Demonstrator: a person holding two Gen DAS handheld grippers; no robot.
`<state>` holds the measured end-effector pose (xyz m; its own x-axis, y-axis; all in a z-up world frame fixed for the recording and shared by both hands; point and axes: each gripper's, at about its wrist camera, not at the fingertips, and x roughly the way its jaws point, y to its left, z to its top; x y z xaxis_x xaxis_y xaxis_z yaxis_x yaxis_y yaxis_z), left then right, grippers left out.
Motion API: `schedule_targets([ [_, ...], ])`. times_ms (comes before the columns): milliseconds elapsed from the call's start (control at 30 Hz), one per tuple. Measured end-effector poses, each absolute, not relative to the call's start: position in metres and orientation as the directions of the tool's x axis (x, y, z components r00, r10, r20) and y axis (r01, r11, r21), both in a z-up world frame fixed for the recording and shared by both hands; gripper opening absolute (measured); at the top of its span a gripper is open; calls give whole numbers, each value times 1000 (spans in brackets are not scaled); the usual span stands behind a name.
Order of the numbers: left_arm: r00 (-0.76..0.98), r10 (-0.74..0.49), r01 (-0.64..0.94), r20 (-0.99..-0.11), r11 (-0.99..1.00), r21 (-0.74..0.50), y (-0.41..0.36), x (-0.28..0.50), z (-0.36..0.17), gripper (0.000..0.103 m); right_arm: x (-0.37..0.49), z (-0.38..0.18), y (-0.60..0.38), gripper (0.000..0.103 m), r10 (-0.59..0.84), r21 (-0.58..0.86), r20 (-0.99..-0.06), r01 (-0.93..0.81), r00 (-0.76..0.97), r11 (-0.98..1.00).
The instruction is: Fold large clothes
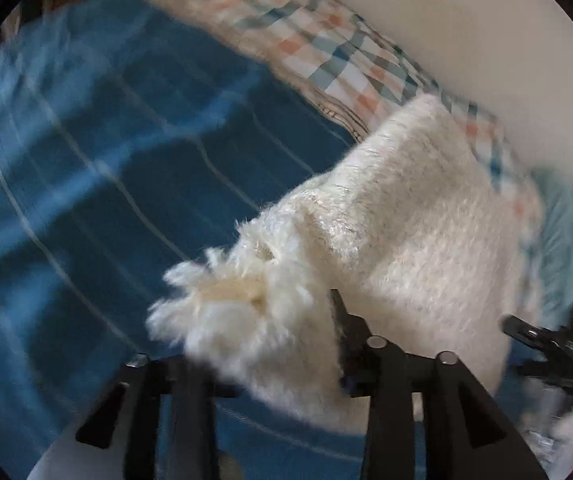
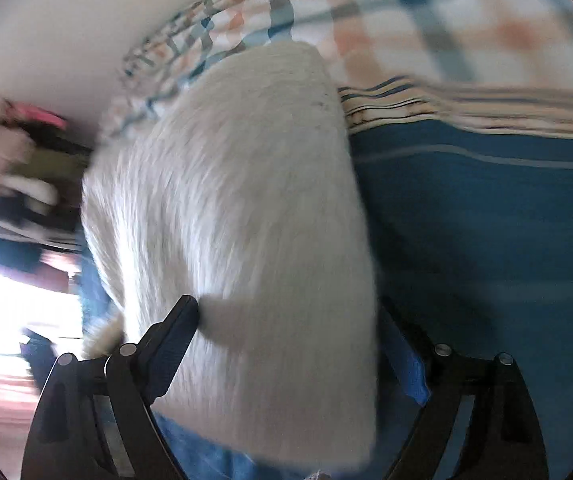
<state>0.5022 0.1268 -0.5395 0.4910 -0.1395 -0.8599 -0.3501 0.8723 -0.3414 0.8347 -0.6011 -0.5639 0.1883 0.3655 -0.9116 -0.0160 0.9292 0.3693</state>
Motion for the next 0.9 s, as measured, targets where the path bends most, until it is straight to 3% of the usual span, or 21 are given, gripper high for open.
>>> schedule_targets([
  [33,471,-50,-330,-881,916,-229,116,501,-525,64,820,-552,-591,91,260,259,-942,-33,212,965],
  [67,473,-23,-315,-881,929,-193,113,496,-519,74,806,-545,-584,91,174,168,-957,-45,230,985],
  [233,511,92,-207,-855,978,-18,86,469,-463,98,737,-523,-582,94,-67,-74,-955,-11,290,997],
  [367,535,154,-161,-830,984,79,73,434,-419,98,691,-460,-564,96,-149,-134,-924,65,352,989],
  [900,625,95,-79,-775,995,59,69,287,-206,99,459,-165,-538,96,-207,-139,-830,167,517,976],
])
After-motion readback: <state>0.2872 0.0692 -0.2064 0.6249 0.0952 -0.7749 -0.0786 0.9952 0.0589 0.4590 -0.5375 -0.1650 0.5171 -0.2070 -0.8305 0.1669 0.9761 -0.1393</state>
